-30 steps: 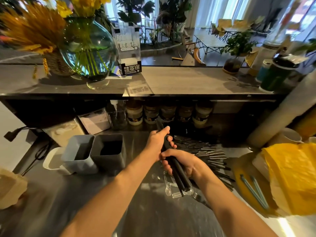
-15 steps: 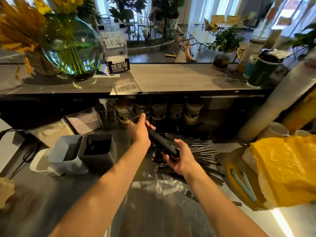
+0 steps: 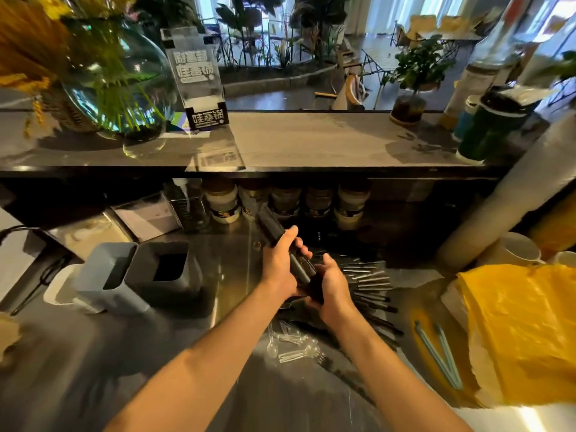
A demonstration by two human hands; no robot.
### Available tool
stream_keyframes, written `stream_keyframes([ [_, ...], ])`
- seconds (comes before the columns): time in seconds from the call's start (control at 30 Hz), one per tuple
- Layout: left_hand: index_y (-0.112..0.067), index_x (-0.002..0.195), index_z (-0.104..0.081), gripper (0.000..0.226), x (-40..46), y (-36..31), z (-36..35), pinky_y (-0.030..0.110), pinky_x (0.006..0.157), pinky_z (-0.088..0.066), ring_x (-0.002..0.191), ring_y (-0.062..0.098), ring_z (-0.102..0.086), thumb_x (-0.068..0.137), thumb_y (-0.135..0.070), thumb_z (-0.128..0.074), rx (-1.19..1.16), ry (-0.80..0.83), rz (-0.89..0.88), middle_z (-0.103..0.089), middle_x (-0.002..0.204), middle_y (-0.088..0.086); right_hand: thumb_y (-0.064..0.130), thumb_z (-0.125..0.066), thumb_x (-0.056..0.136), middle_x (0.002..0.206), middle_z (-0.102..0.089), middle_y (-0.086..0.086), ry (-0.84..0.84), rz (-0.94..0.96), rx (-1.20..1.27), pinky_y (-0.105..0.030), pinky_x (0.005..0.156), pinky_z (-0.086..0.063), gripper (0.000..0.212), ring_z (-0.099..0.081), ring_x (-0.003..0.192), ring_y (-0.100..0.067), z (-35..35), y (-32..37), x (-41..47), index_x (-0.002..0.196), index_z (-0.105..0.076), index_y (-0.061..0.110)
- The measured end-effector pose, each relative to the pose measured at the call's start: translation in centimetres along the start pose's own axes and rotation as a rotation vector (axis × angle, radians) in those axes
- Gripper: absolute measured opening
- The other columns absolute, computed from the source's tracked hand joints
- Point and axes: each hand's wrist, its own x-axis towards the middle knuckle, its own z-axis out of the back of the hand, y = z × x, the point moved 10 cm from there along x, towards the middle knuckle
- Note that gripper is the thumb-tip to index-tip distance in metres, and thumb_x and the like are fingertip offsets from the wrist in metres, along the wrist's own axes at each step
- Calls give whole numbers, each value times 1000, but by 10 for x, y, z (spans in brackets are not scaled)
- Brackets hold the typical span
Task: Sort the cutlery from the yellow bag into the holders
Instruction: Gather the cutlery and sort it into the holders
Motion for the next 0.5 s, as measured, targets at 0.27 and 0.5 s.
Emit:
stream_keyframes([
  [0.27,-4,98,-70,9,-1,2,-17,40,69,-60,67,25,-71,96,-8,-62,-21,6,41,-69,74,10,37,-44,104,97,-75,-7,170,205,-252,-35,75,-52,39,-71,87,-19,17,39,12,105,-73,11],
  [0.5,0,99,-66,10,-34,29,-39,32,58,-59,57,18,-63,96,-8,-62,390,274,270,-65,70,10,39,-50,102,108,-72,-1,237,450,-219,-36,84,-52,31,-67,98,-19,20,100,6,105,-70,16],
])
